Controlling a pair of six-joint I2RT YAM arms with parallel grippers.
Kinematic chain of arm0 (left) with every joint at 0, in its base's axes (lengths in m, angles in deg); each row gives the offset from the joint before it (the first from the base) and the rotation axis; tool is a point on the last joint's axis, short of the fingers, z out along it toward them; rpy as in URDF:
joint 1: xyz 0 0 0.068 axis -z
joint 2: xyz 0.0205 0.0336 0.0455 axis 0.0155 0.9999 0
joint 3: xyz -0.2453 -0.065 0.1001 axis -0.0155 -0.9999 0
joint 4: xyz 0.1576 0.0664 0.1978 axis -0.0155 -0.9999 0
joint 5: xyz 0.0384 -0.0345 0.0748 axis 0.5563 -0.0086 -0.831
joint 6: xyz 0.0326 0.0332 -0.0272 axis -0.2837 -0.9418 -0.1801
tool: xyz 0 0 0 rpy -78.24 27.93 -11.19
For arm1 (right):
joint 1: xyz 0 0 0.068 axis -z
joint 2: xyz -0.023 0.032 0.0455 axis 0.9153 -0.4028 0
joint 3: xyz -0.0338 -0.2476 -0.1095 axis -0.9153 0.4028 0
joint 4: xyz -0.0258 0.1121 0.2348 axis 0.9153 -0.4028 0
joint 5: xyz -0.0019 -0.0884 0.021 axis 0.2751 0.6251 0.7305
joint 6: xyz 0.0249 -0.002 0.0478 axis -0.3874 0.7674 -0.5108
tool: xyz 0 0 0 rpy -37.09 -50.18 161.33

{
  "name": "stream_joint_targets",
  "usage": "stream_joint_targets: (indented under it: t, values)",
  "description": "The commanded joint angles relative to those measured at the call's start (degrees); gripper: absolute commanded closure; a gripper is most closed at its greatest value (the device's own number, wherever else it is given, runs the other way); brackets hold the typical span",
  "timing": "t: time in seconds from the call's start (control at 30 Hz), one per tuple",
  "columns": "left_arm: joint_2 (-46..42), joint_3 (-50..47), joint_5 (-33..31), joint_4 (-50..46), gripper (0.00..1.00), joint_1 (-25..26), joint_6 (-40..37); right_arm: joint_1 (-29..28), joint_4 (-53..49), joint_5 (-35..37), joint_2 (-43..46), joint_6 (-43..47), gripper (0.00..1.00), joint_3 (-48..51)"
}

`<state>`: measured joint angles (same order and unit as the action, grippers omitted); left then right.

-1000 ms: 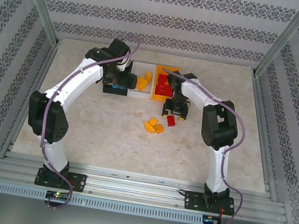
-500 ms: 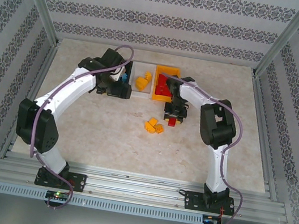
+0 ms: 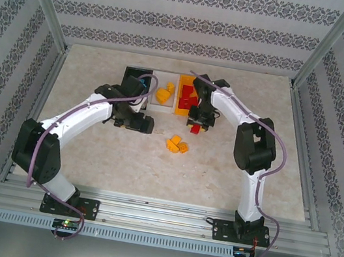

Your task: Sort the legos into containers by color

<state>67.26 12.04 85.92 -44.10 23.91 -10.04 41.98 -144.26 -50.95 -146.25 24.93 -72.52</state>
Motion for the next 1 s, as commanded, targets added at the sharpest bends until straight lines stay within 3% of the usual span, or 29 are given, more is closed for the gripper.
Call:
stream_joint_targets:
  t: [0.0, 0.13, 0.53, 0.97]
  values:
    - [0.2, -1.4, 4.1, 4.7, 0.13, 1.0, 3.6, 1.0, -0.5, -5.1, 1.9, -4.1, 0.64, -5.1]
    - [0.6, -2.4, 7.1, 6.5, 0.11, 1.0, 5.1, 1.9, 0.1, -7.8, -1.3, -6.8, 0.64, -12.6]
    - [-1.8, -2.3, 6.2, 1.2, 0.07, 0.4, 1.7, 5.5, -5.7, -10.2, -20.3, -9.1, 0.63, -40.4]
    - [-2.4, -3.1, 6.2, 0.9, 0.05, -0.1, 1.8, 6.5, -4.2, -11.7, -23.0, -10.7, 0.52, -41.2]
